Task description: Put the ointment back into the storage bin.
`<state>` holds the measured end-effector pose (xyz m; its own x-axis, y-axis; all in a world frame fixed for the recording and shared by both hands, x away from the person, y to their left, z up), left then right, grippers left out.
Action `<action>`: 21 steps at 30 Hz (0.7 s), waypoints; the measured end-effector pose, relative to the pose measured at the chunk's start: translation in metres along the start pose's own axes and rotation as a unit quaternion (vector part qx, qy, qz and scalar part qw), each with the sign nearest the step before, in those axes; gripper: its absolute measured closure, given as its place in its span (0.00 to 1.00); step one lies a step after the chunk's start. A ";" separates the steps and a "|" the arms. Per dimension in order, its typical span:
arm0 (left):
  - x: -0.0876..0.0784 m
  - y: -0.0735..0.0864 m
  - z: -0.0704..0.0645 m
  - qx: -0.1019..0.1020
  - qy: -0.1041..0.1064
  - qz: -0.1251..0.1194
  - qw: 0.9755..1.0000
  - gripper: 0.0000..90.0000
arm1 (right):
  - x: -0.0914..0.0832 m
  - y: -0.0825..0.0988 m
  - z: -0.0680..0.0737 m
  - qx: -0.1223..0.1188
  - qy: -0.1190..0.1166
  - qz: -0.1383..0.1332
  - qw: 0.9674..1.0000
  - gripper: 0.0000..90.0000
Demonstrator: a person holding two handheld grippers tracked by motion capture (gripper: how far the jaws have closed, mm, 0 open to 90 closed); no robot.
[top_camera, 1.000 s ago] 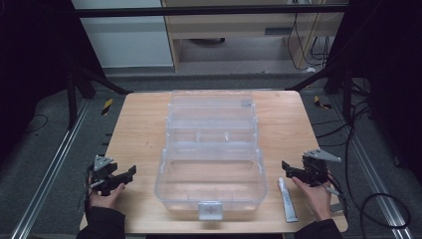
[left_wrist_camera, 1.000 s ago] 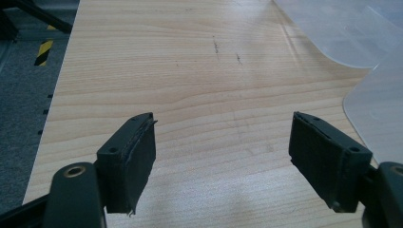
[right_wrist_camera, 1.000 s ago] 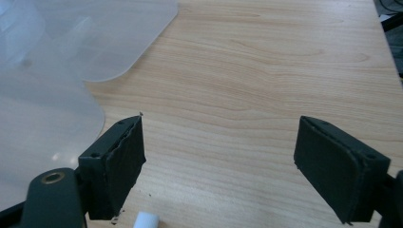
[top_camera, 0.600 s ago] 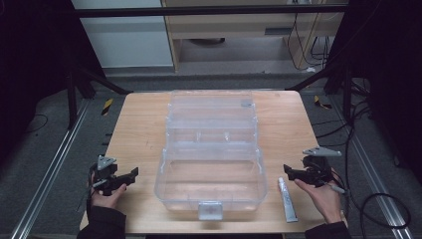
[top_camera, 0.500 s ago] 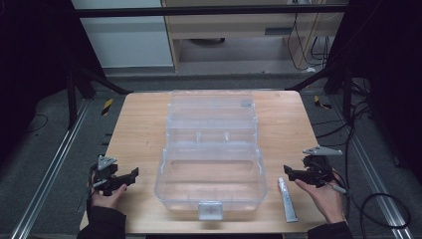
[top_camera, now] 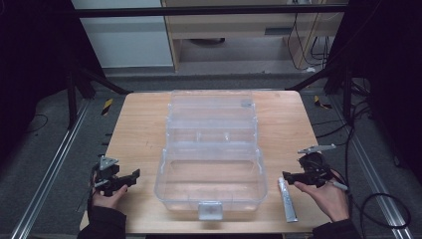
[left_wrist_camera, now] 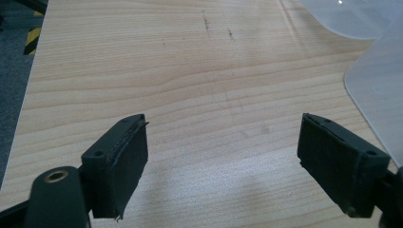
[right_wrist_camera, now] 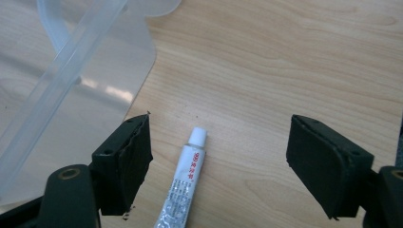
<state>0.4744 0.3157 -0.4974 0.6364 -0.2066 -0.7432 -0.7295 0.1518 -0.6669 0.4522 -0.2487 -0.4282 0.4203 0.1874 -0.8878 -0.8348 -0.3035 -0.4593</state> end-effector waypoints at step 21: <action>0.001 0.001 -0.002 0.011 0.002 0.009 1.000 0.20 | 0.026 0.009 0.010 0.009 -0.008 0.105 0.994 0.38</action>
<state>0.4745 0.3136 -0.4987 0.6218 -0.2081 -0.7550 -0.7352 0.1772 -0.6543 0.4520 -0.2376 -0.4556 0.2305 0.1371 -0.9634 -0.9100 -0.3204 -0.2633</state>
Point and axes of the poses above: each handheld gripper's, and its own axes: x roughly forward along the jaws, y roughly out of its underside, z roughly to its left, the point moved 3 cm from there along x, roughly forward along the jaws, and after that the axes turned 7 degrees about z, right-handed, at the moved point
